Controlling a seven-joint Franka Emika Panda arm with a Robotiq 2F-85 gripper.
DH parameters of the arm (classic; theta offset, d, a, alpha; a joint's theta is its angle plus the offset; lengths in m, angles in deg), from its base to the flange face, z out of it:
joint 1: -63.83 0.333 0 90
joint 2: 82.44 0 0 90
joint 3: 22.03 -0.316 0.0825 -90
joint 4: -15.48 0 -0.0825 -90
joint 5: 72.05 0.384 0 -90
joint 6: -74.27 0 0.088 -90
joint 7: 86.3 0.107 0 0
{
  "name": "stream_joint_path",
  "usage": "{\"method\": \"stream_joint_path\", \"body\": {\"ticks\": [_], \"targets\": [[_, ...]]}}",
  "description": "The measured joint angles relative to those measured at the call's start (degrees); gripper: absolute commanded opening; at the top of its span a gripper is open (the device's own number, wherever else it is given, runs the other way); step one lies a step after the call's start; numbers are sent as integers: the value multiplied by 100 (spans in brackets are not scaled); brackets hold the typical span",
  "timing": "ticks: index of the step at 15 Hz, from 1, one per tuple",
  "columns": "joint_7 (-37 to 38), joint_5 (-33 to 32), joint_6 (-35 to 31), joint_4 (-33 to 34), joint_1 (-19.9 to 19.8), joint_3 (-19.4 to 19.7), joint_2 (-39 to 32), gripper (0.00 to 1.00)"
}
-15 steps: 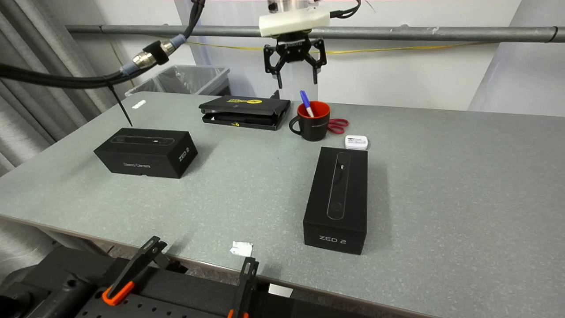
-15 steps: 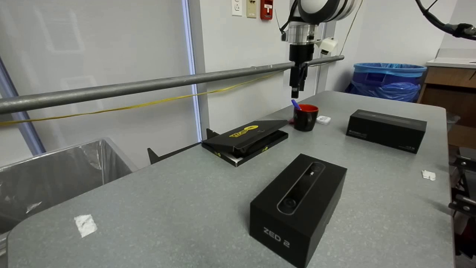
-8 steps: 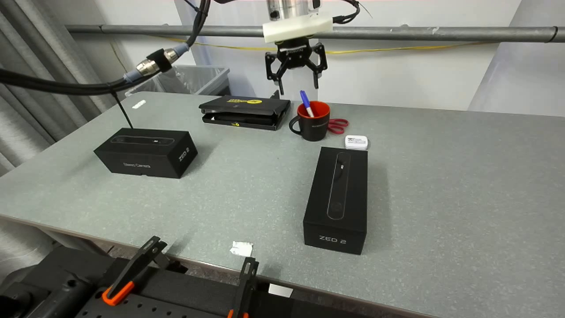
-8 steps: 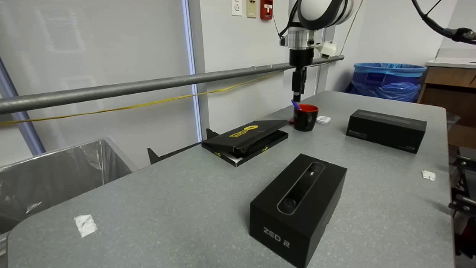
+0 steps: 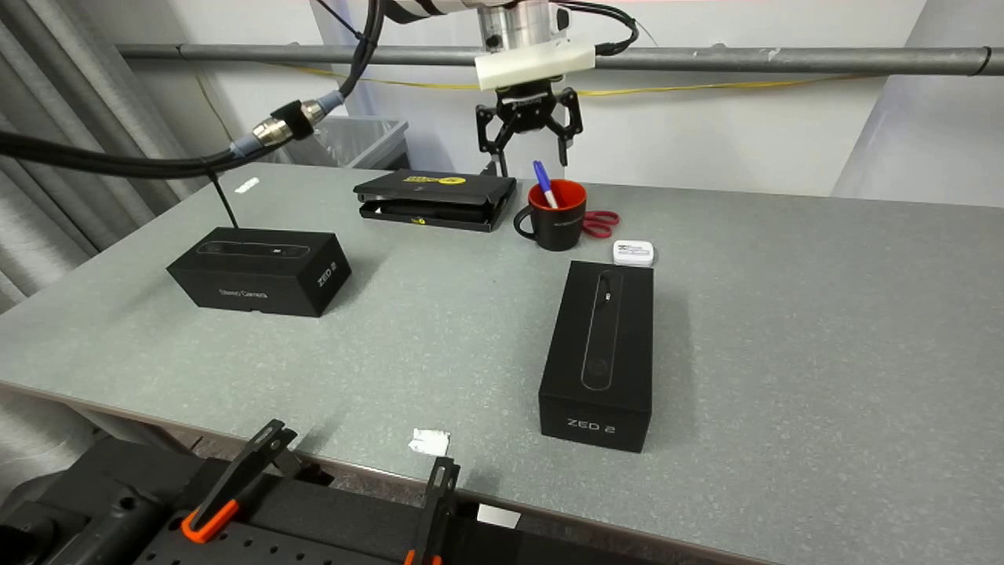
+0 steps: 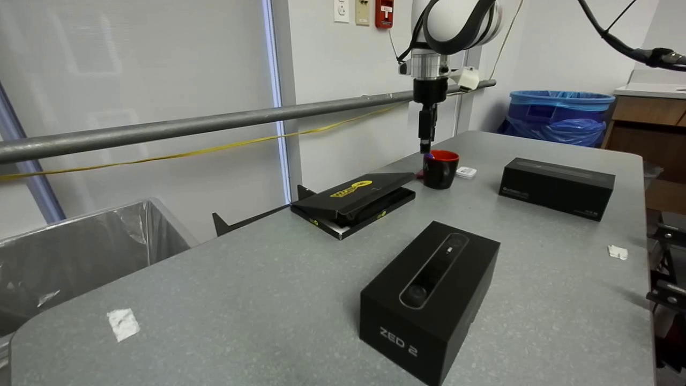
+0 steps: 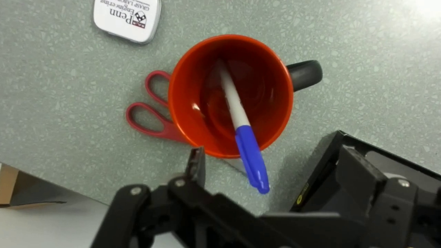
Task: Remove the marker from the mug and put it on the table
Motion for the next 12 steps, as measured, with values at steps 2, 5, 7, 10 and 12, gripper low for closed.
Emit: {"method": "stream_joint_path", "body": {"ticks": [2,5,7,10,12], "targets": [[-13,0,0,87,-5,0,-73,79],[-23,0,0,188,-11,0,-161,60],[-24,0,0,242,-14,0,-204,44],[-25,0,0,316,-23,0,-255,21],[-26,0,0,340,-28,0,-266,5]]}}
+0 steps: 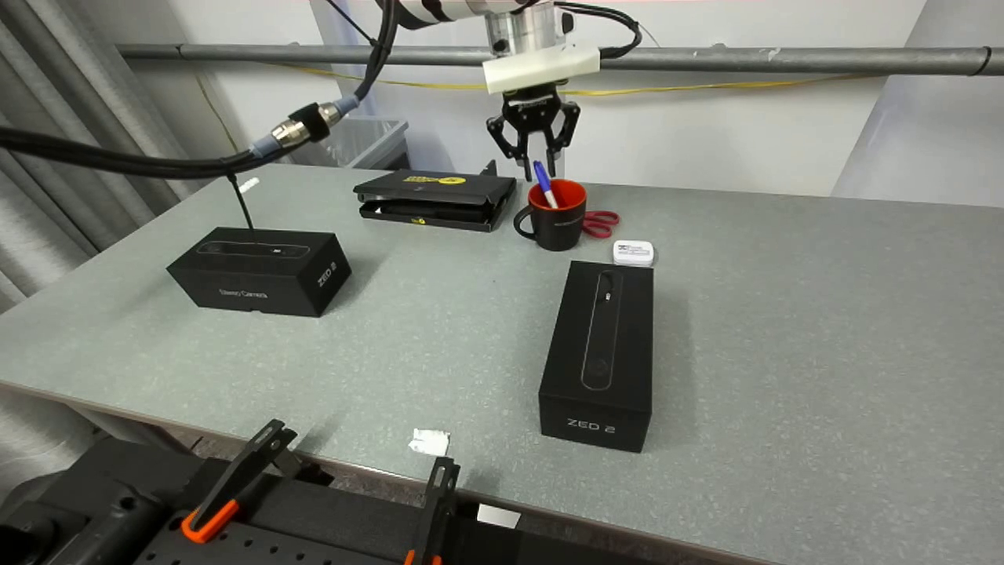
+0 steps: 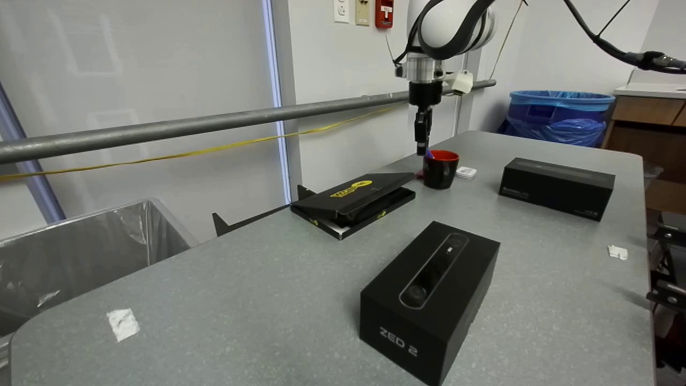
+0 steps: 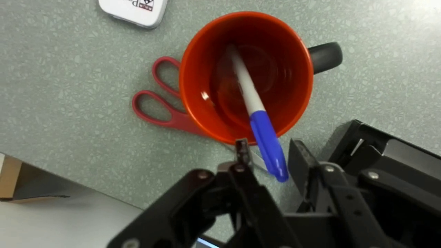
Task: Remove the marker from the mug and put it on the table
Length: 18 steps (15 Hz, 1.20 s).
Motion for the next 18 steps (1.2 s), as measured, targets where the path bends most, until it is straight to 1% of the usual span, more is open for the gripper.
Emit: {"method": "stream_joint_path", "body": {"ticks": [1,2,3,7,10,13,16,18], "targets": [[0,0,0,10,-2,0,-1,1],[0,0,0,21,-4,0,-1,0],[0,0,0,34,-7,0,-1,3],[0,0,0,57,-16,0,17,4],[0,2,-1,29,-22,-2,216,4],[0,39,2,-146,-34,-46,750,4],[-4,134,89,-571,-35,-176,1442,4],[-75,269,487,-897,-20,-342,1851,4]]}}
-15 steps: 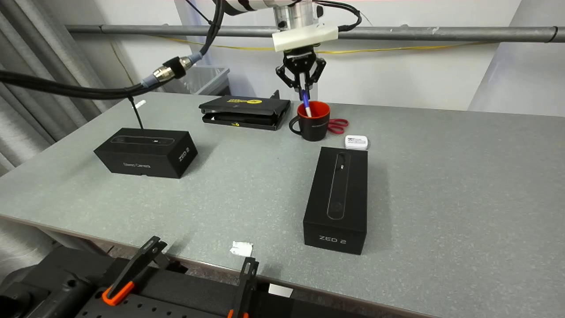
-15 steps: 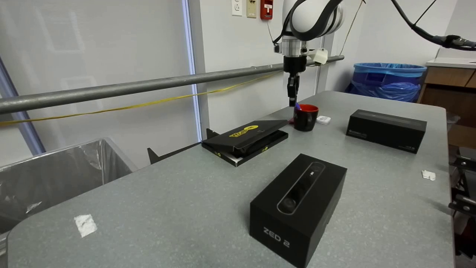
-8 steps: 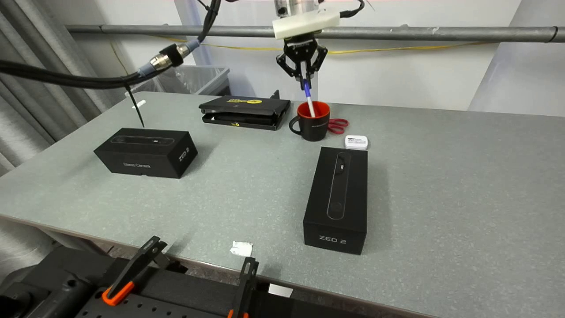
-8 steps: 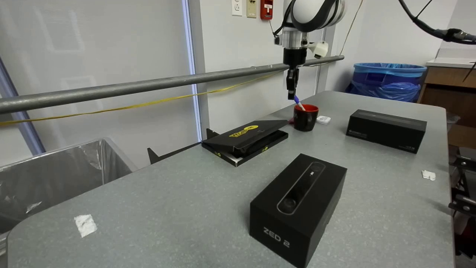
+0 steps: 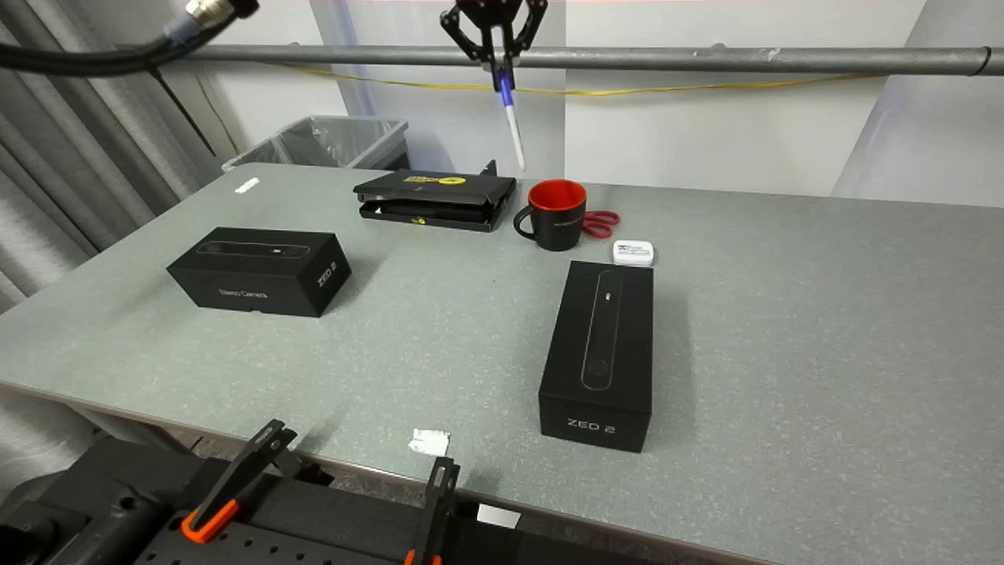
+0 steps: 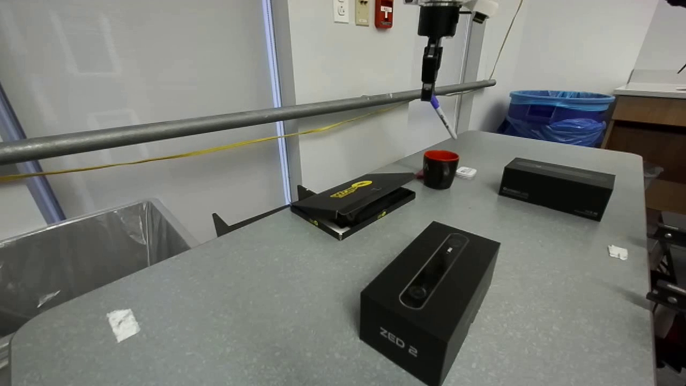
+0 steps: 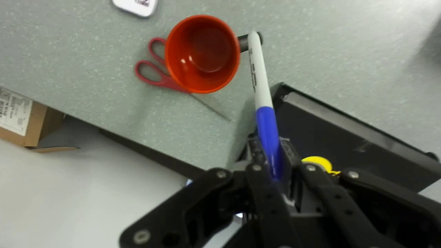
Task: Remove the marker from the mug and put it on the table
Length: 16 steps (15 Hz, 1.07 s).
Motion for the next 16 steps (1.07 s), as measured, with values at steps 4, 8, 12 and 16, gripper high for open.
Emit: {"method": "stream_joint_path", "body": {"ticks": [4,8,12,16], "targets": [[95,-221,417,-483,333,-126,140,4],[799,-1145,429,-581,866,-95,-569,4],[1331,-1763,540,-415,1274,7,-1485,4],[1463,-1924,702,-106,1490,62,-1980,55]]}}
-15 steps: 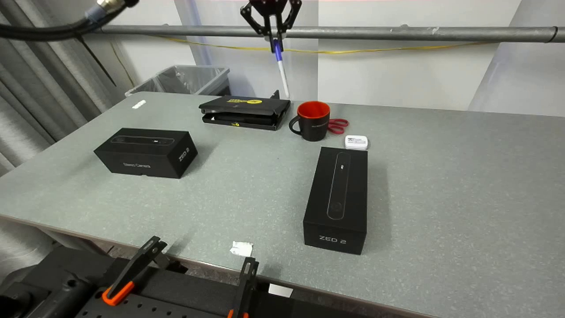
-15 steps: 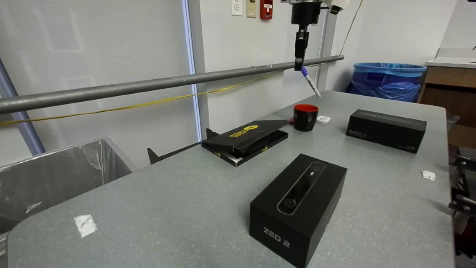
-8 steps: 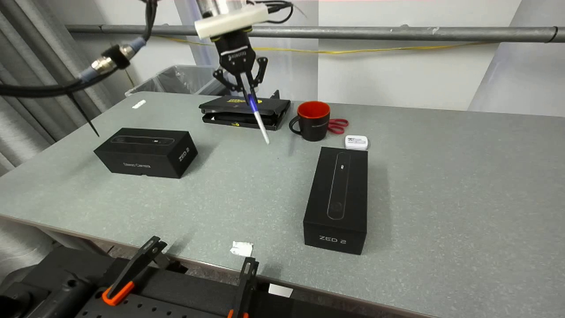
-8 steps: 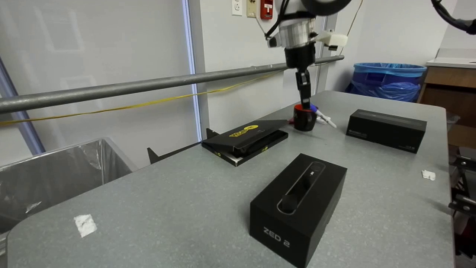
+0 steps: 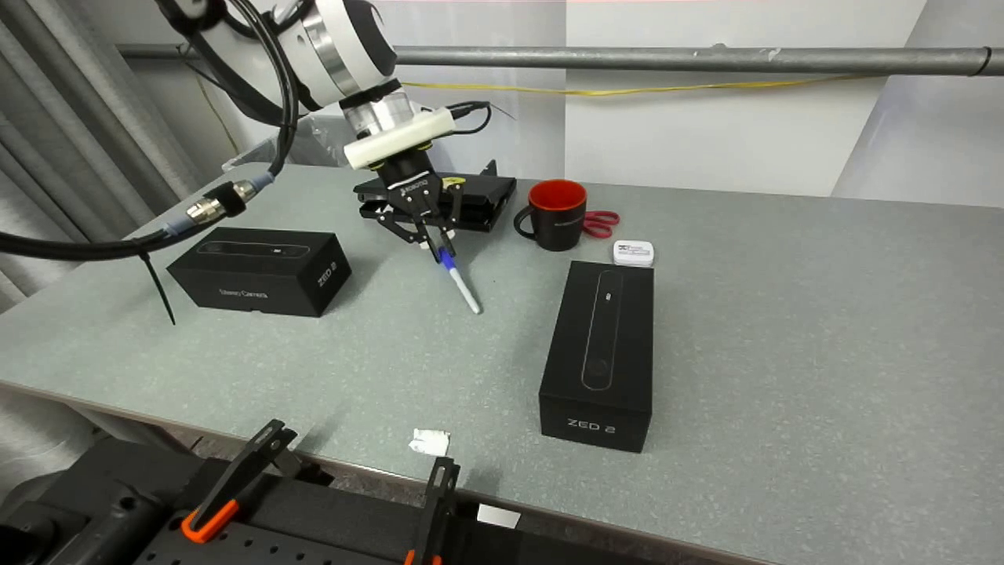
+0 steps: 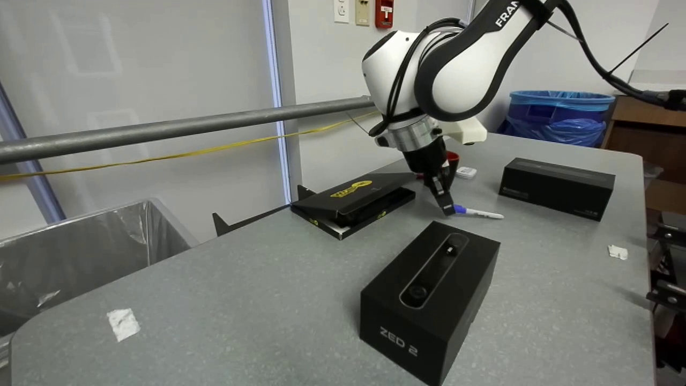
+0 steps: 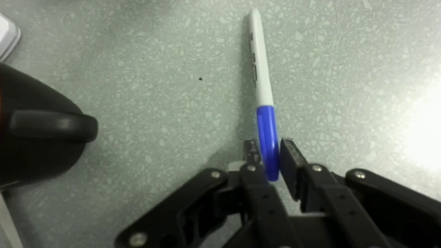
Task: Remove the marker from the mug and put it on the table
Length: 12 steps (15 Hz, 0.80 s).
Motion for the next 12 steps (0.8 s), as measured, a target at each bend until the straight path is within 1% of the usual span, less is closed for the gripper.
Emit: {"method": "stream_joint_path", "body": {"ticks": [4,5,6,7,12], "targets": [[9,-21,48,182,108,3,-76,84],[9,-21,63,221,125,3,-76,92],[10,-22,67,253,138,5,-77,98],[10,-22,69,283,146,6,-78,100],[10,-30,70,368,150,11,-79,100]]}}
